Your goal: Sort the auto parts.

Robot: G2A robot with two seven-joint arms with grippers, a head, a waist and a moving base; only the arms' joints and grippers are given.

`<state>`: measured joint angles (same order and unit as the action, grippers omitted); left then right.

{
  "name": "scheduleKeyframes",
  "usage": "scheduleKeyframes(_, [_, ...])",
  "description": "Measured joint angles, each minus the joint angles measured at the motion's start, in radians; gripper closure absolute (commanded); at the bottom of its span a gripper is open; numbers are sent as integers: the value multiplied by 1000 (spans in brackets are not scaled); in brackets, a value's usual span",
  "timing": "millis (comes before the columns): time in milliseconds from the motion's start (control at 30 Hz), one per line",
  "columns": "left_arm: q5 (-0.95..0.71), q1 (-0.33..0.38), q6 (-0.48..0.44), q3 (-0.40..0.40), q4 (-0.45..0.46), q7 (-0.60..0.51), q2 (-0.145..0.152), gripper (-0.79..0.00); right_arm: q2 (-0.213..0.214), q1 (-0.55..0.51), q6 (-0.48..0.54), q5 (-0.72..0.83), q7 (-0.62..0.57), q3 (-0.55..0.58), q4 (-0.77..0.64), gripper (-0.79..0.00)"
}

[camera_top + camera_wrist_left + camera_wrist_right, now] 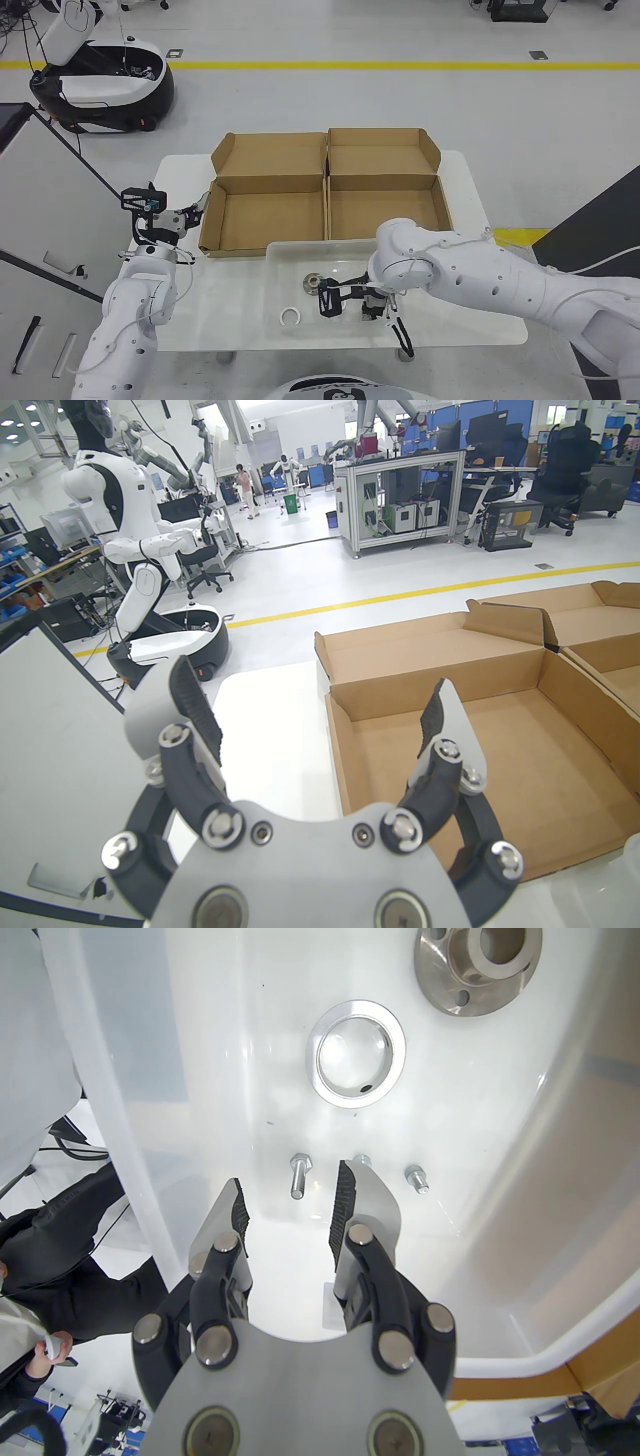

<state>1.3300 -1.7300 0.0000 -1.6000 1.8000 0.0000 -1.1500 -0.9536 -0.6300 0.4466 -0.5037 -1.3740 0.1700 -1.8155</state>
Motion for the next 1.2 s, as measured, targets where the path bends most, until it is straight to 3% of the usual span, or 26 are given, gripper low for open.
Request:
scheduleKeyframes(567, [0,0,0,0,0,0,0,-785,-34,-23,-7,-29,-8,0,39,-403])
scheduleKeyframes(1067, [0,0,0,0,0,0,0,-785,-47,-33,-13,-40,-13,0,66,-372])
scheduleKeyframes(1133, [0,0,0,0,0,0,0,-785,-49,-34,-14,-40,-15,0,68,-354])
scheduleKeyframes(1200, [0,0,0,0,0,0,0,-785,-51,-35,-17,-39,-17,0,72,-274])
